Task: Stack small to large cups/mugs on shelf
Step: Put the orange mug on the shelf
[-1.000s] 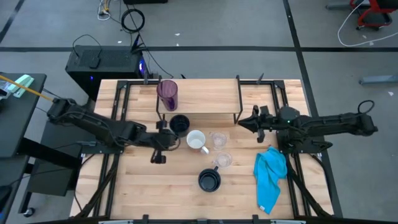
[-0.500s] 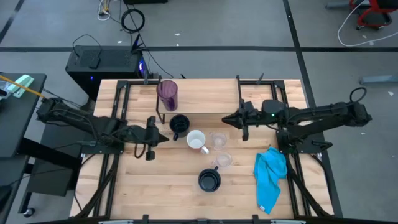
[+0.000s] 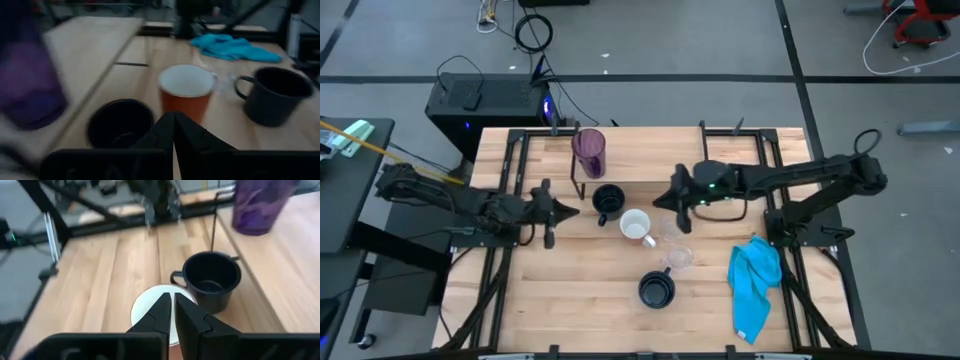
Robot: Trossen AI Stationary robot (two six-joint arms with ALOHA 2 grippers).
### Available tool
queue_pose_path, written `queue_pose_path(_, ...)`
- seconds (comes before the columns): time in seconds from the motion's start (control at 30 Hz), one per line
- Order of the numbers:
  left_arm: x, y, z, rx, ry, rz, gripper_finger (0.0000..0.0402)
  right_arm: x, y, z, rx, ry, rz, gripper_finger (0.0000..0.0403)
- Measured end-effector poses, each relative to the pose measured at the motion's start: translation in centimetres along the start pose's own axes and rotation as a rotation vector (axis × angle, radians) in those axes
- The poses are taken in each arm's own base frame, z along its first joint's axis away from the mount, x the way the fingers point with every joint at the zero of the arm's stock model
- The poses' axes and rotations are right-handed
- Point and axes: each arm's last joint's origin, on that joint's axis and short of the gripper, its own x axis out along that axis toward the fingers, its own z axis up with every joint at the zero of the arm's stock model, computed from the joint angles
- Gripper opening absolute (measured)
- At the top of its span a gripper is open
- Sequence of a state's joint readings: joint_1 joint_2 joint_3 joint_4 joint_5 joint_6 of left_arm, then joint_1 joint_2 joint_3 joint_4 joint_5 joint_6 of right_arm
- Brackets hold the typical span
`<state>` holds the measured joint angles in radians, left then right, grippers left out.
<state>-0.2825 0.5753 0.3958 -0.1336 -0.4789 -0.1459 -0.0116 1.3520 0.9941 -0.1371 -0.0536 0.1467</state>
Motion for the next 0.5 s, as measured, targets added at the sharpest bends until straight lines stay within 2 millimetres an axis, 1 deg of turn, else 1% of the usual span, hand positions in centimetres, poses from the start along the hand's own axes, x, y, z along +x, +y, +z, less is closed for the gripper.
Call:
queue_pose_path(0.07,-0.4,0.3,0.4,-0.021,-0.042,0.035,0.0025,0.7,0.1,0.5,-0.029,0.035,-0.002,0.0029)
queue_pose_path(0.17,-0.6,0.4,0.6,-0.035,-0.062,0.04,0.0028,1.5,0.2,1.4,-0.034,0.055,-0.006,0.0029)
queue_pose_path(0.37,-0.7,0.4,0.7,-0.011,-0.077,0.039,0.0012,3.1,0.3,2.8,-0.031,0.099,-0.028,0.0035)
queue_pose_path(0.5,-0.9,0.4,2.0,0.056,-0.196,0.042,0.0007,4.6,0.8,3.2,-0.041,0.119,-0.02,0.0054)
